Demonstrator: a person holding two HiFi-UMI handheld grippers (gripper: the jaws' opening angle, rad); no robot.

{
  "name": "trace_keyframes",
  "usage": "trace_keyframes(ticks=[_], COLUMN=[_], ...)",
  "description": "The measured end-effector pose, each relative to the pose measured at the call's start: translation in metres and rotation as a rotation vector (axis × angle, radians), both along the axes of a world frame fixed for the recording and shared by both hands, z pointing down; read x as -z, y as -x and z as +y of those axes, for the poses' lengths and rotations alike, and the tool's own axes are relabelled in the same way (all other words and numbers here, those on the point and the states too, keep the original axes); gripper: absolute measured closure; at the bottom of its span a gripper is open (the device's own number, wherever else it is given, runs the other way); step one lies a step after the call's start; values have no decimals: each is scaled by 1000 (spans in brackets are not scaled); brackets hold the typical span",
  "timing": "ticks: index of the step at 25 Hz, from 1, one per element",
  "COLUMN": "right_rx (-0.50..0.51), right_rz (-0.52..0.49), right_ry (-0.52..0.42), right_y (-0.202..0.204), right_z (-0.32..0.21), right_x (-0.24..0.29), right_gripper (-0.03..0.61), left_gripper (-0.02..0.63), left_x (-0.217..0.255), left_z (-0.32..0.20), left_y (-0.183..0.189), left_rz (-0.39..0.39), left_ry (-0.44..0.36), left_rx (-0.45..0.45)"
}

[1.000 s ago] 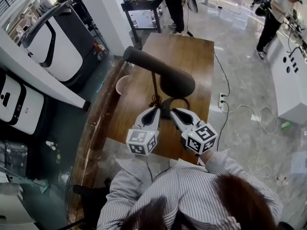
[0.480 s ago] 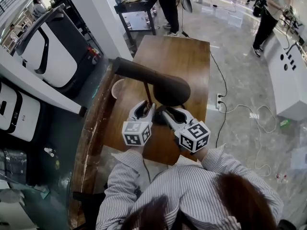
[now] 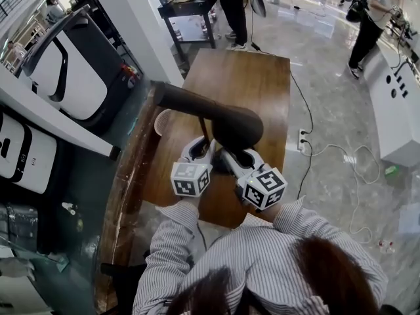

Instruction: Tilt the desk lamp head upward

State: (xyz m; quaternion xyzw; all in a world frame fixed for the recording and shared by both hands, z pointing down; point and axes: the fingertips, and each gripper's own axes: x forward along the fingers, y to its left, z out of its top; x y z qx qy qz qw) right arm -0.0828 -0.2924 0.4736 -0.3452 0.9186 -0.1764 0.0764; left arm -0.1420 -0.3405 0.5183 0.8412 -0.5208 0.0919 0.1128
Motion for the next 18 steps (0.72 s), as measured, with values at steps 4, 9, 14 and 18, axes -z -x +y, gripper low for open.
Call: trace_keyframes(ticks=[4,9,14,18], right_rx=[-11,6,9,-10], right_rz=[-31,-101,-113,-108], right_ry=[-8,29,33,1], right_y=[-1,0,-6,-20], right_z=[0,-1,-1,-6], right_x=[0,3,5,12], right_gripper=[514,514,524,529], left_gripper=[540,543,543,545], left_x=[-1,0,0,-1], left_z=[1,0,1,-1], left_y=[-2,-1,-2,-1], left_rz=[-5,-9,-4,-16], left_ry=[-11,-19,-15,-12], left_rx=[-10,3,14,9])
